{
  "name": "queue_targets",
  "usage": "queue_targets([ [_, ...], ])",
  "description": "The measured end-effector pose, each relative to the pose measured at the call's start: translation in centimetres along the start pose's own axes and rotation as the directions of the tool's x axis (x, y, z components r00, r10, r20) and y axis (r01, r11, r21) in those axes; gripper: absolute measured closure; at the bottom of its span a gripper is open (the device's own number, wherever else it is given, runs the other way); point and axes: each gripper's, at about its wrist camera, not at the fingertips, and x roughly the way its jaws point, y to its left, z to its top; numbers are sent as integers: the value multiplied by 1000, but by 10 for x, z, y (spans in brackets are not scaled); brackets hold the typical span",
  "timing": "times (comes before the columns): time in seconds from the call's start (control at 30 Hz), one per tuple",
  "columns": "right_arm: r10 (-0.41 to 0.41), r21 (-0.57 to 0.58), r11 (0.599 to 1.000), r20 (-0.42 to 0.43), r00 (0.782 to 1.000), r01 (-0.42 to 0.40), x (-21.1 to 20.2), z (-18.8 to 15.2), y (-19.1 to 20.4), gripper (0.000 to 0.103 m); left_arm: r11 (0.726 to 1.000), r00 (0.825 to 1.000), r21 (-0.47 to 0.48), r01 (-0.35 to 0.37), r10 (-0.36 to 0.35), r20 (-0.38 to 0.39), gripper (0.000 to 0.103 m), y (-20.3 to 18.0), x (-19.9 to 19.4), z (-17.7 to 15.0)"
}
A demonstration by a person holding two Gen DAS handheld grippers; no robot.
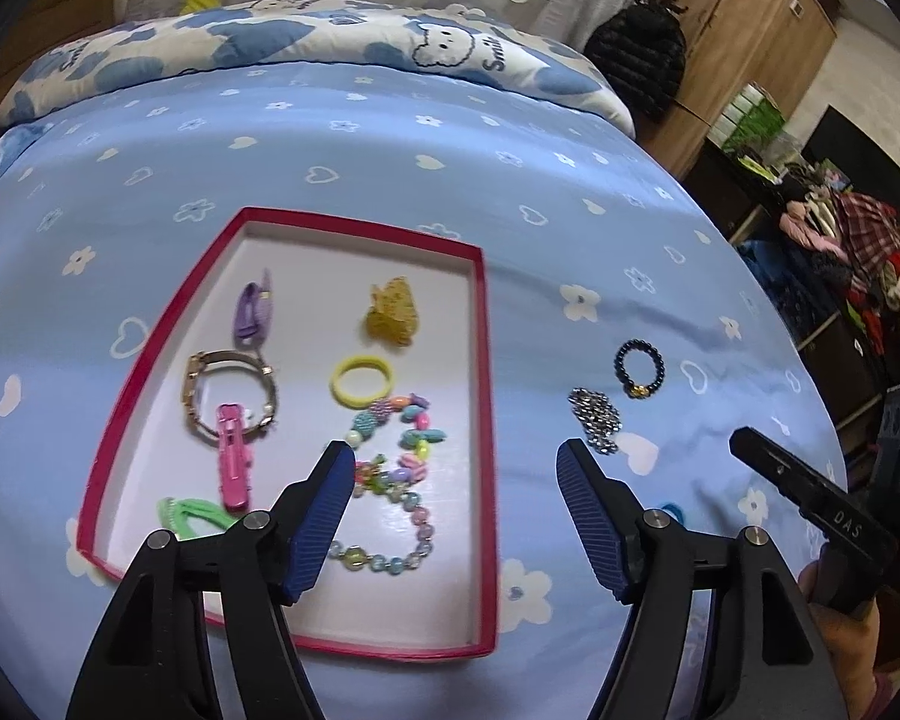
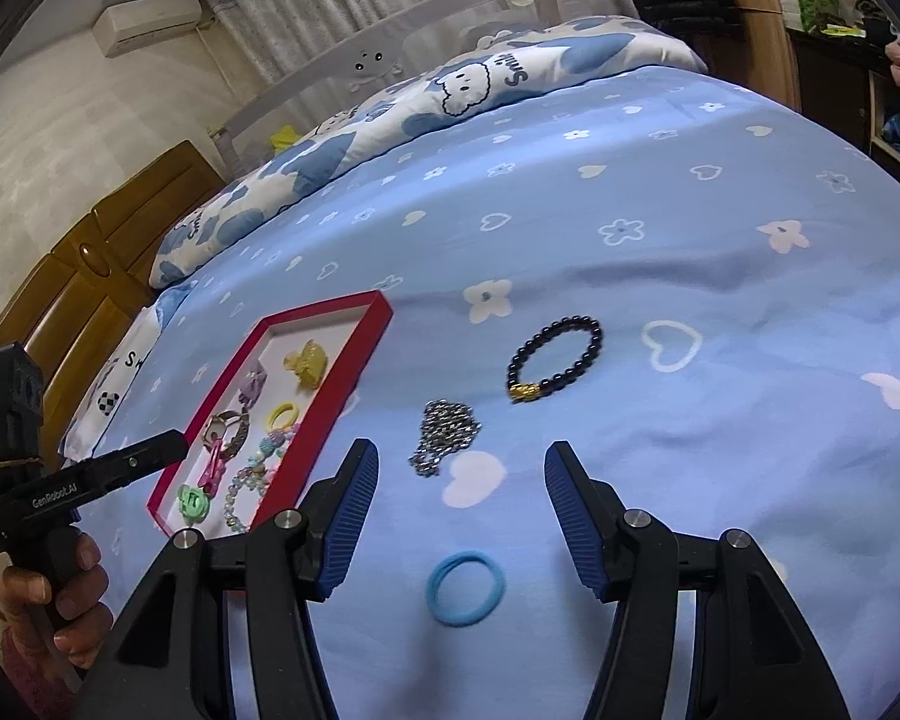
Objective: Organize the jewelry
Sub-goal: 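Move the left gripper to the silver chain while the right gripper nears the black bead bracelet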
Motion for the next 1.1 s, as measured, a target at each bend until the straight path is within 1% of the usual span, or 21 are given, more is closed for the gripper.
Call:
queue_targets([
  [0.23, -18, -12, 1000, -12, 1000, 18, 4, 9, -13, 43, 999, 1000, 45, 9, -8, -25, 32, -24, 15, 5],
  [0.5, -35, -38, 999, -42, 998, 34, 20, 23, -28, 43, 995, 998, 94, 18, -13, -60, 32, -50, 43, 16],
  [0.73, -58, -71, 996, -65, 996, 54, 38, 39, -39, 43, 988, 995, 151, 24, -8, -101, 31, -75, 78, 23],
  [0.97, -81, -91, 993, -93, 992, 72, 62, 53, -49, 44, 981, 987, 191, 29, 2, -160, 31, -92, 121, 29],
  [1.1, -90, -110, 991, -109, 990, 78, 76, 56, -49, 44, 974, 983, 228, 20, 22, -180, 31, -100, 141, 35],
])
